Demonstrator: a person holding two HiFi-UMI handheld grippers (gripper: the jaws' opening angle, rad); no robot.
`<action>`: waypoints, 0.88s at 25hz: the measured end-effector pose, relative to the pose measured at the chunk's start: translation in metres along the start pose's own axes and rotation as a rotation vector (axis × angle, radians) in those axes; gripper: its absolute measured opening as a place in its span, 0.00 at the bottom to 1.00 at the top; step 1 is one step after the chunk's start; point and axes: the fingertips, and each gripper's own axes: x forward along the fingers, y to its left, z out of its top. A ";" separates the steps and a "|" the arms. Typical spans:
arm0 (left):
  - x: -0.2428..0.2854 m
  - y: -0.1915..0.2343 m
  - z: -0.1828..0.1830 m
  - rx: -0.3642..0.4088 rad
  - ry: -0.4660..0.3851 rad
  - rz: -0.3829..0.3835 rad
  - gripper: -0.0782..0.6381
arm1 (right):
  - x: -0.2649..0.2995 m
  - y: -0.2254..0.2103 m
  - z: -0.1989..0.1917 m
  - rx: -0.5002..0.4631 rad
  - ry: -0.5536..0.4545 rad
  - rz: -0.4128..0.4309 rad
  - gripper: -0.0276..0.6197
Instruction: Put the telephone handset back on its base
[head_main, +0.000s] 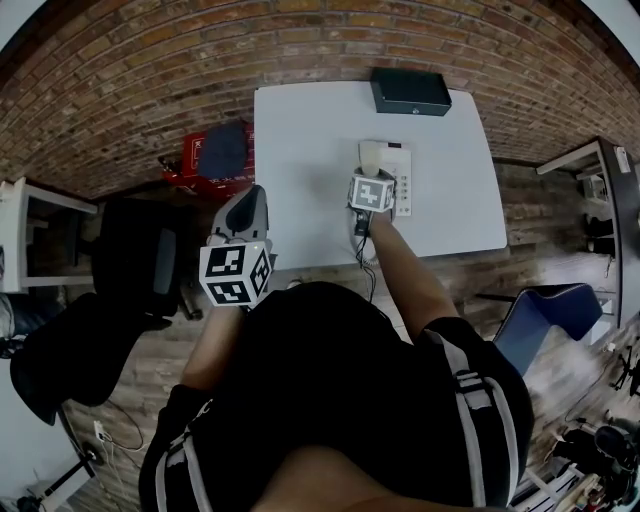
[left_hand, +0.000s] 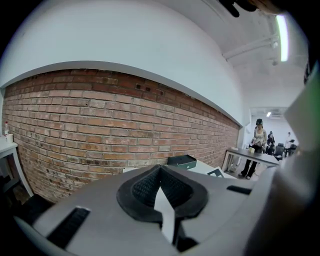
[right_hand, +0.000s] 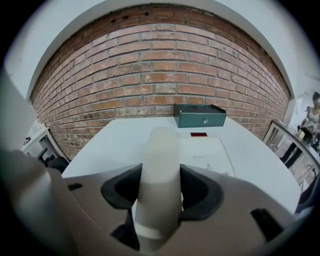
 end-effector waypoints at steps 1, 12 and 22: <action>0.000 0.000 0.000 0.000 0.000 0.001 0.10 | 0.001 0.000 -0.001 -0.001 0.000 0.001 0.36; 0.002 -0.005 -0.003 -0.005 0.005 -0.002 0.10 | 0.004 0.003 -0.001 -0.024 -0.015 0.015 0.36; 0.004 -0.027 -0.007 -0.022 0.005 -0.032 0.10 | -0.049 -0.010 0.045 -0.007 -0.311 0.055 0.40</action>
